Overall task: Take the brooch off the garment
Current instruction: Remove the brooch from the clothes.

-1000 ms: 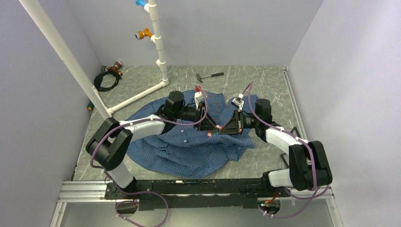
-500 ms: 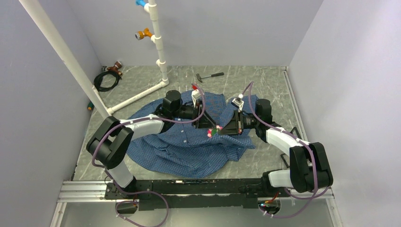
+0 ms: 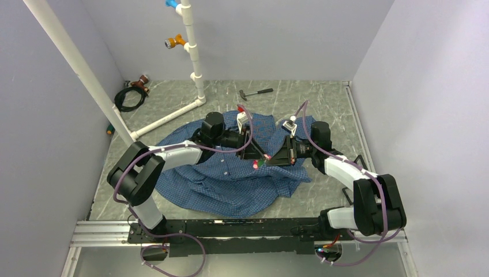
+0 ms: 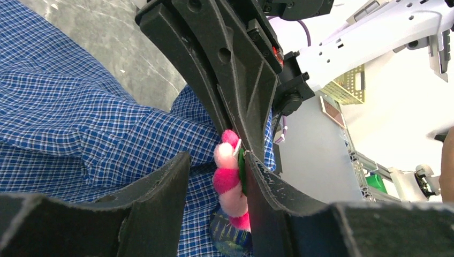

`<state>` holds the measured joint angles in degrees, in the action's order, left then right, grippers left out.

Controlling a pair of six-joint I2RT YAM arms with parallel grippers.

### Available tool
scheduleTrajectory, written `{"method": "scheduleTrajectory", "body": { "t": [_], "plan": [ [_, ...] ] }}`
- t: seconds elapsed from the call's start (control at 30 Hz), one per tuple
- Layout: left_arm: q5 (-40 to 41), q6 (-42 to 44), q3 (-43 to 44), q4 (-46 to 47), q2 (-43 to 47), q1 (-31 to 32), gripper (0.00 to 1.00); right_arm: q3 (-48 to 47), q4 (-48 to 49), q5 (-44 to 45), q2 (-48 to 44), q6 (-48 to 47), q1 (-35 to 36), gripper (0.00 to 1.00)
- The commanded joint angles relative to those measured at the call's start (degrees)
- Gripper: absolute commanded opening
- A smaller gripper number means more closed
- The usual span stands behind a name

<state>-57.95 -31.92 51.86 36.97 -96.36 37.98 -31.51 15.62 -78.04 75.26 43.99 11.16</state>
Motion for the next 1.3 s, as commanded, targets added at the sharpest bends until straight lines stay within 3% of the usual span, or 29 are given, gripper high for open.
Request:
{"method": "scheduleTrajectory", "body": {
  "t": [0.0,0.8,1.27],
  "plan": [
    [0.0,1.8,1.5,0.2,0.6,1.1,0.48,-1.3,1.1,-1.4,-1.6,-0.4,0.4,0.0],
    [-0.7,-0.9,2.0,3.2,0.6,1.6,0.52,-1.5,-0.1,-1.0,-1.3,-1.3,0.4,0.0],
    [2.0,2.1,4.5,-2.5,-0.4,2.1,0.5,-1.8,-0.6,-1.0,-1.9,-1.6,0.8,0.0]
  ]
}}
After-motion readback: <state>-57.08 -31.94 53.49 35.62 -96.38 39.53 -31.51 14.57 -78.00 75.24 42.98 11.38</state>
